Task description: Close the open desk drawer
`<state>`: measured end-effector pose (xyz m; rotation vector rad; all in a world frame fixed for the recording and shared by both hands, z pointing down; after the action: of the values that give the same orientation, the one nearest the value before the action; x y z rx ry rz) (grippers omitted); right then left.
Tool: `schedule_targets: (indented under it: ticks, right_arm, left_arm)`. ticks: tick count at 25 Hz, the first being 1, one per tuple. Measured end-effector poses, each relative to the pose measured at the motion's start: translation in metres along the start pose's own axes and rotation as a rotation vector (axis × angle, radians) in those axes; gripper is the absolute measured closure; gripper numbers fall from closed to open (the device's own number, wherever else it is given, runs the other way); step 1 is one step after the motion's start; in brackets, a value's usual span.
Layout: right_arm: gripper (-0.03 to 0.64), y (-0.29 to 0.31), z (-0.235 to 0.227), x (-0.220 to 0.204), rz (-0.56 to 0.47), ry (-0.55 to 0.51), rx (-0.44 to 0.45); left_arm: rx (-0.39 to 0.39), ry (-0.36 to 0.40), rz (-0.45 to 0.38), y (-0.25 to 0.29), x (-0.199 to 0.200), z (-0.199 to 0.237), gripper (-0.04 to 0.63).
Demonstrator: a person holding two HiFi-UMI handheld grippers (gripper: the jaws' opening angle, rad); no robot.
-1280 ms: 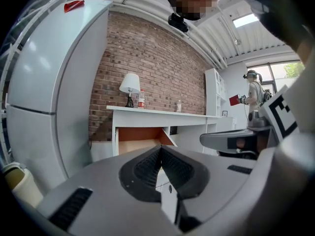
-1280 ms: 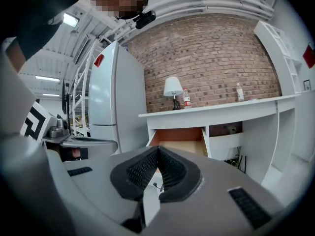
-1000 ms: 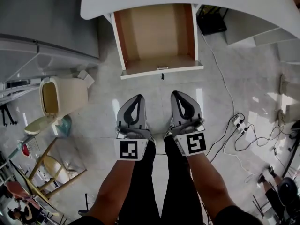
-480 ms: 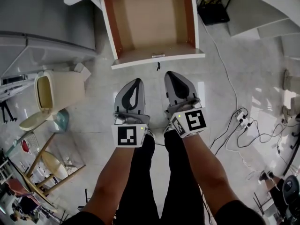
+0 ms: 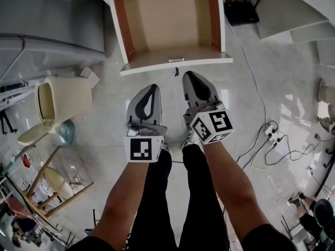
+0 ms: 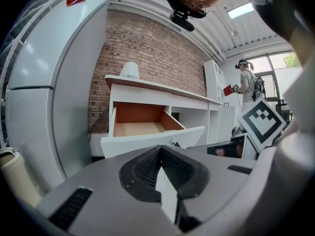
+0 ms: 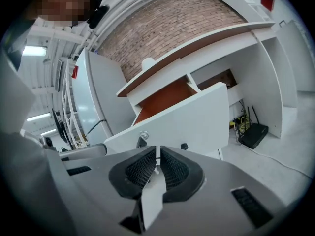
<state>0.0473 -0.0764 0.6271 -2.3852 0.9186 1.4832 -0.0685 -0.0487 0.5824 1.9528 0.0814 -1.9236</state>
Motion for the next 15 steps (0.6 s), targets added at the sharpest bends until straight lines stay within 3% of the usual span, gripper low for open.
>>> schedule_targets:
  ticks: [10, 15]
  right_arm:
    - [0.503, 0.018, -0.033, -0.020, -0.087, 0.401, 0.014]
    - [0.492, 0.031, -0.038, -0.028, -0.088, 0.480, 0.052]
  left_arm:
    - [0.001, 0.000, 0.013, 0.001, -0.011, 0.005, 0.588]
    - [0.001, -0.011, 0.014, -0.002, -0.013, 0.006, 0.588]
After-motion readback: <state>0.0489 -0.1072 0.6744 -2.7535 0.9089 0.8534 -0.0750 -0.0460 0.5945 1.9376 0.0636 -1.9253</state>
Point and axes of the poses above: the fingertips, and each gripper's own axes: y forward along the fingers, z to its left, x out of its top, the point moved 3 cm from there along -y, backward along the fingers, and after that the axes turned 7 degrees about x, right-handed, at the moved point
